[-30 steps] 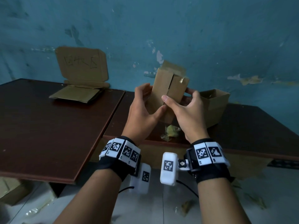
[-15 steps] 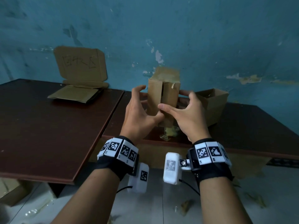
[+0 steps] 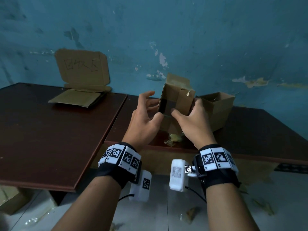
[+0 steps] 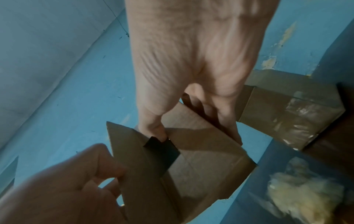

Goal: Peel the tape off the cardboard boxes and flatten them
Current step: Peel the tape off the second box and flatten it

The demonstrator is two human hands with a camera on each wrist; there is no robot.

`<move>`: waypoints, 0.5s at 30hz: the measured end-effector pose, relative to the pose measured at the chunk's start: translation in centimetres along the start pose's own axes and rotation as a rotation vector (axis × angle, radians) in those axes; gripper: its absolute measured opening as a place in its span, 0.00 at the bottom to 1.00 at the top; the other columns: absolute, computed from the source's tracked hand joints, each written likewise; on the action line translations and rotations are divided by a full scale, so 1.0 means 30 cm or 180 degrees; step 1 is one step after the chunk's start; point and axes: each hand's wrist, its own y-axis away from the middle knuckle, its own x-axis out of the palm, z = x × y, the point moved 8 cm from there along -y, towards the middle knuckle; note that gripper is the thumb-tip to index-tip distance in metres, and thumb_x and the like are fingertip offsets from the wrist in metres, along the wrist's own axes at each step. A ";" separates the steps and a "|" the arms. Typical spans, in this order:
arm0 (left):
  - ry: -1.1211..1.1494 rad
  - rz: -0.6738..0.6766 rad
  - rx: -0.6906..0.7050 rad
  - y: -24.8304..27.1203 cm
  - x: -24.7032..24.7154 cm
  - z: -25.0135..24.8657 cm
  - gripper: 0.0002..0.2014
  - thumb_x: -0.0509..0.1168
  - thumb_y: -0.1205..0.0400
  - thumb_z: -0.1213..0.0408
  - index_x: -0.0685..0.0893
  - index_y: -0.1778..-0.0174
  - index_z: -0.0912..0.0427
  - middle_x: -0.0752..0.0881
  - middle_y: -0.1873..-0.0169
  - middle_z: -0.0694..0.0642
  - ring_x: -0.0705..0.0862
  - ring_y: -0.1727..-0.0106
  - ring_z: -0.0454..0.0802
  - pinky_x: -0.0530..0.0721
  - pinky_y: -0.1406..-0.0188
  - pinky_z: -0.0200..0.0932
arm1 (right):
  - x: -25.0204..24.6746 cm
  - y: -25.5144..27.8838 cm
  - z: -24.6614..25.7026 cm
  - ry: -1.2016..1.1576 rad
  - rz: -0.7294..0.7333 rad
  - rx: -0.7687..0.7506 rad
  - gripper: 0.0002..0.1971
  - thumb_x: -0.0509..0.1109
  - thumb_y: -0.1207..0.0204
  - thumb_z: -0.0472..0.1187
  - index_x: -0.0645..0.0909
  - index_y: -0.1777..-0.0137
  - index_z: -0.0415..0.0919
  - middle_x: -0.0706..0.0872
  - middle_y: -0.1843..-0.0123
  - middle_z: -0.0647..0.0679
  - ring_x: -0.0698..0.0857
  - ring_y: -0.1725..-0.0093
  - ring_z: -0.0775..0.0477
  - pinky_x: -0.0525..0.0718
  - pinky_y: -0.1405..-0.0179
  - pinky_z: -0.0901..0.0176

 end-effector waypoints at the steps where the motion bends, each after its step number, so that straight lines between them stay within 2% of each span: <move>1: -0.0007 0.0019 0.0004 0.004 0.003 0.000 0.29 0.65 0.15 0.64 0.68 0.17 0.50 0.86 0.32 0.46 0.84 0.29 0.34 0.88 0.33 0.45 | -0.004 0.001 0.003 0.0052 0.0012 -0.0008 0.23 0.82 0.23 0.49 0.75 0.34 0.47 0.87 0.45 0.55 0.87 0.47 0.59 0.84 0.57 0.64; 3: -0.0046 0.0076 0.0012 0.012 0.012 0.001 0.29 0.64 0.15 0.64 0.66 0.16 0.47 0.86 0.27 0.51 0.84 0.27 0.39 0.89 0.30 0.55 | -0.008 0.002 0.001 0.0117 0.0073 0.0011 0.20 0.78 0.21 0.48 0.75 0.36 0.47 0.86 0.45 0.53 0.86 0.49 0.59 0.82 0.60 0.65; 5: -0.0113 0.0136 0.0022 0.019 0.019 0.003 0.30 0.62 0.15 0.61 0.65 0.16 0.44 0.84 0.23 0.51 0.86 0.27 0.42 0.88 0.31 0.60 | -0.008 0.004 0.000 0.0189 0.0185 0.0033 0.17 0.76 0.18 0.48 0.74 0.36 0.47 0.85 0.44 0.52 0.84 0.51 0.61 0.80 0.62 0.66; 7: -0.0178 0.0224 0.0046 0.026 0.030 0.000 0.29 0.60 0.16 0.58 0.64 0.17 0.41 0.83 0.20 0.49 0.91 0.37 0.49 0.89 0.36 0.64 | -0.003 0.011 0.000 0.0259 0.0342 0.0064 0.14 0.72 0.15 0.47 0.74 0.35 0.46 0.85 0.45 0.52 0.83 0.55 0.64 0.78 0.68 0.73; 9: -0.0215 0.0279 0.0099 0.028 0.038 -0.001 0.28 0.59 0.15 0.59 0.63 0.17 0.43 0.82 0.19 0.50 0.93 0.50 0.57 0.90 0.44 0.64 | -0.002 0.021 0.007 0.0289 0.0463 0.0070 0.12 0.69 0.12 0.47 0.74 0.34 0.45 0.85 0.47 0.52 0.83 0.58 0.63 0.78 0.72 0.76; 10: -0.0219 0.0270 0.0125 0.027 0.037 0.002 0.27 0.58 0.13 0.62 0.63 0.17 0.46 0.82 0.19 0.50 0.93 0.53 0.58 0.90 0.48 0.63 | -0.001 0.025 0.011 0.0295 0.0510 0.0057 0.11 0.68 0.11 0.47 0.74 0.34 0.45 0.86 0.47 0.50 0.84 0.58 0.61 0.80 0.71 0.73; 13: -0.0232 0.0114 0.0129 0.011 0.008 0.032 0.24 0.56 0.07 0.68 0.63 0.15 0.53 0.88 0.26 0.51 0.90 0.57 0.51 0.87 0.55 0.54 | 0.008 0.039 0.039 0.0408 0.0634 -0.0051 0.07 0.61 0.09 0.48 0.77 0.38 0.48 0.87 0.52 0.47 0.87 0.58 0.51 0.83 0.61 0.56; 15: -0.0235 0.0002 0.0077 -0.001 -0.013 0.059 0.22 0.55 0.06 0.68 0.63 0.14 0.53 0.92 0.35 0.50 0.89 0.56 0.52 0.86 0.55 0.54 | 0.017 0.043 0.051 0.0486 0.0660 -0.0112 0.08 0.58 0.08 0.47 0.77 0.45 0.48 0.83 0.58 0.48 0.83 0.62 0.50 0.80 0.64 0.52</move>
